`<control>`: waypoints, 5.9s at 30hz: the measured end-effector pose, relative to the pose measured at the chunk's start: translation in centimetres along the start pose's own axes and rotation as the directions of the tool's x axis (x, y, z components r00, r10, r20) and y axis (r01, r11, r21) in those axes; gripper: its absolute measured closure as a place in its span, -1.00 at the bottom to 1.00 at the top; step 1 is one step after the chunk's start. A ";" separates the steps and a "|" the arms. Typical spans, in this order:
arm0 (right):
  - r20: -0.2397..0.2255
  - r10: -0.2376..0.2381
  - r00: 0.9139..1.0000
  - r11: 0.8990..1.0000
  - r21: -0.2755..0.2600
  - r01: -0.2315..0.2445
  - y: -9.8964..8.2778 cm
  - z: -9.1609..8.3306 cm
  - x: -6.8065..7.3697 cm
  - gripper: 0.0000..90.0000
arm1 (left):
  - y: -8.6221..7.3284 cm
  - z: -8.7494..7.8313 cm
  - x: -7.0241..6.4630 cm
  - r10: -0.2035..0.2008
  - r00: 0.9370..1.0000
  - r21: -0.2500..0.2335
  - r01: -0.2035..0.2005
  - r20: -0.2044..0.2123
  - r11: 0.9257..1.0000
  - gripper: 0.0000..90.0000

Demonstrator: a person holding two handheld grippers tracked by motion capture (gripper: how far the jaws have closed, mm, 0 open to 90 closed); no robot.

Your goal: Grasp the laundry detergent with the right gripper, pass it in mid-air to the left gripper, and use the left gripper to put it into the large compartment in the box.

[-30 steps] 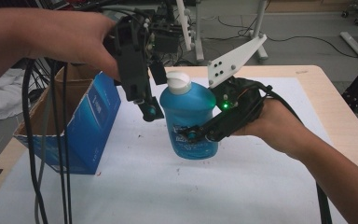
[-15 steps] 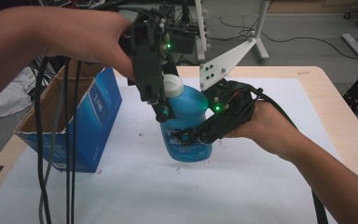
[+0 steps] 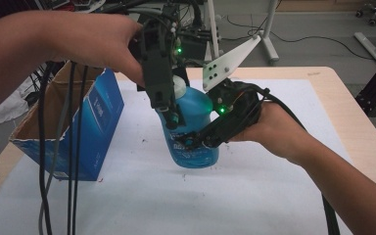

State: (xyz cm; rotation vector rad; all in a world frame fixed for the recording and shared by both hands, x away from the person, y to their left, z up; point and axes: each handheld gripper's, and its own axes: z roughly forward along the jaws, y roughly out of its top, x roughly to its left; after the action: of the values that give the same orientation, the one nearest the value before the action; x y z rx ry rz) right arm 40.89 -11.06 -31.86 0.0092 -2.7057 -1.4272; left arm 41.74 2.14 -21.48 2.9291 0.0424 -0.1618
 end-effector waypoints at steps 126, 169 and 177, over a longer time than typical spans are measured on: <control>0.329 0.232 0.915 0.832 0.421 -0.362 -5.3 -13.7 1.5 -0.75 | -13.5 -14.6 0.3 -0.464 0.865 -0.033 0.467 -0.191 0.884 -0.16; 0.305 0.282 0.910 0.849 0.363 -0.384 -5.4 -13.9 1.3 -0.75 | -21.8 -11.1 0.3 -0.472 0.860 0.000 0.481 -0.194 0.877 -0.16; 0.300 0.290 0.909 0.846 0.363 -0.390 -5.8 -13.6 1.1 -0.75 | -22.6 -7.0 1.0 -0.460 0.872 0.031 0.471 -0.166 0.882 -0.16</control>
State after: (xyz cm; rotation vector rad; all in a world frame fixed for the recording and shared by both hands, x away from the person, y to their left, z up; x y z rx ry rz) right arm 40.62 -25.61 -28.88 -0.6236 -2.9415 -0.7758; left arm 42.56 25.75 -19.36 2.9354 0.7883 -0.0052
